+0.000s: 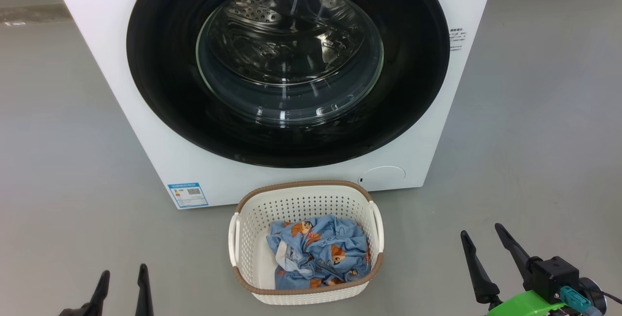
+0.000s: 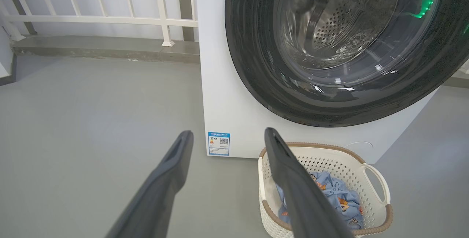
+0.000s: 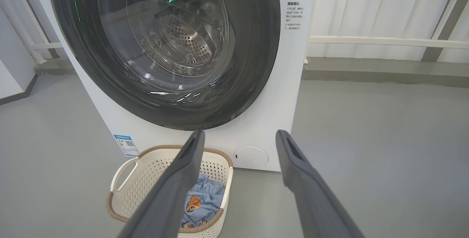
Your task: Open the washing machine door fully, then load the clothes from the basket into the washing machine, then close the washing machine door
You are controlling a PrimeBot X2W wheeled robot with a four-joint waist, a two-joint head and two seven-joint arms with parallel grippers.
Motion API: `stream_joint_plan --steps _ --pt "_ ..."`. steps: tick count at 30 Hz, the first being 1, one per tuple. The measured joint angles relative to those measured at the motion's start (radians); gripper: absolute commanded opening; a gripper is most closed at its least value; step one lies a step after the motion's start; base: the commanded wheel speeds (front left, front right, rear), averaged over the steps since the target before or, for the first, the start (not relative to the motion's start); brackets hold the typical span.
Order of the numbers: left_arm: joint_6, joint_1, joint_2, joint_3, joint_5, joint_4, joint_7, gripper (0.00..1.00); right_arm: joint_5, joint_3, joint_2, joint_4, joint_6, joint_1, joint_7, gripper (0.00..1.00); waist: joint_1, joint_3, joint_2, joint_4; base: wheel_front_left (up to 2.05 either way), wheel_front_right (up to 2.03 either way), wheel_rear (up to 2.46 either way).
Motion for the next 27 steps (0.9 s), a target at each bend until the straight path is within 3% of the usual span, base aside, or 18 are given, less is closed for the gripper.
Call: stream_joint_plan --steps 13,27 --pt "0.002 0.000 0.001 0.006 0.000 0.000 0.000 1.00 0.000 -0.001 0.004 0.000 0.000 0.000 0.000 1.00 0.0000 0.006 0.0000 -0.004 0.23 0.23 -0.46" --pt "0.002 0.000 0.001 0.011 0.000 0.000 0.000 1.00 0.000 -0.004 0.007 -0.001 0.000 0.000 0.000 1.00 0.0000 0.012 0.0000 -0.010 1.10 1.10 -2.19"
